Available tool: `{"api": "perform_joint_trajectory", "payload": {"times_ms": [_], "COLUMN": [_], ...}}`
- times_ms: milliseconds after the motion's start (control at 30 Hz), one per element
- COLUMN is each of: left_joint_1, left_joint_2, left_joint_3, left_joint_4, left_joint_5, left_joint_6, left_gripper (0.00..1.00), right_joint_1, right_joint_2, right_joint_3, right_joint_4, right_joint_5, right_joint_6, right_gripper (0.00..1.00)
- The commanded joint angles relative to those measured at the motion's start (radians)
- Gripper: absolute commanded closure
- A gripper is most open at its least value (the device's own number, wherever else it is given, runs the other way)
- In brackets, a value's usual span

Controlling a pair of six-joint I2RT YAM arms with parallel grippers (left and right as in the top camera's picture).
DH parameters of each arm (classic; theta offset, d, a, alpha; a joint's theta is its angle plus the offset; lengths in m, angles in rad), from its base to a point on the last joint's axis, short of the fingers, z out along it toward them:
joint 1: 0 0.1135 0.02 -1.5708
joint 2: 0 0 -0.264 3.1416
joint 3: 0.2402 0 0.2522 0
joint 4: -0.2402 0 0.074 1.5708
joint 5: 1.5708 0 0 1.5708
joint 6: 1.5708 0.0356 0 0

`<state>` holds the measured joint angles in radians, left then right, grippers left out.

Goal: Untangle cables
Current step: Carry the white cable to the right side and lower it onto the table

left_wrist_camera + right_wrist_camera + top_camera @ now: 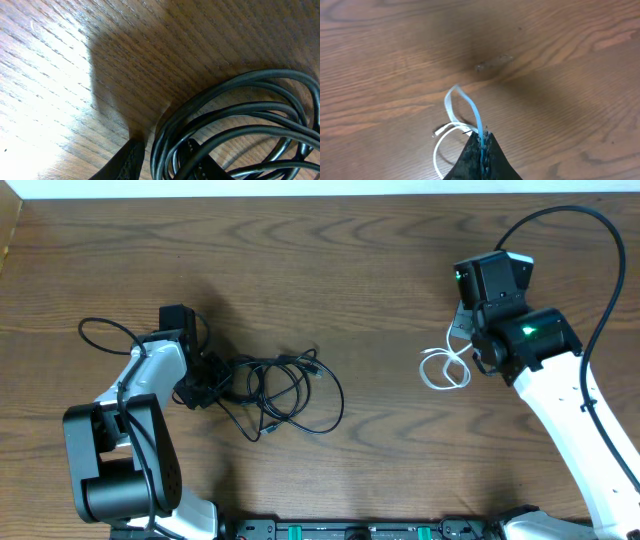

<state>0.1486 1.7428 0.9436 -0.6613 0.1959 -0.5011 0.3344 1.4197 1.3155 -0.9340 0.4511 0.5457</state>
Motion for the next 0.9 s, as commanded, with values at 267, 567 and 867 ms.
{"api": "perform_joint_trajectory", "payload": {"times_ms": [267,567,867], "left_joint_1": [0.012,0.012,0.012], "left_joint_2": [0.042,0.042,0.042], "left_joint_3": [-0.040,-0.040,-0.040], "left_joint_4": [-0.003,-0.004,-0.004], "left_joint_5": [-0.076,-0.076,-0.075], "left_joint_6": [-0.009,-0.009,-0.009], "left_gripper": [0.70,0.70,0.70], "right_joint_1": [-0.014,-0.018,-0.062], "right_joint_2": [0.111,0.198,0.279], "right_joint_3": [0.010,0.010,0.010], "right_joint_4": [-0.083,-0.212,-0.262], "right_joint_5": [-0.076,-0.076,-0.098], "right_joint_6": [-0.084,-0.129,-0.140], "right_gripper": [0.98,0.25,0.08]}}
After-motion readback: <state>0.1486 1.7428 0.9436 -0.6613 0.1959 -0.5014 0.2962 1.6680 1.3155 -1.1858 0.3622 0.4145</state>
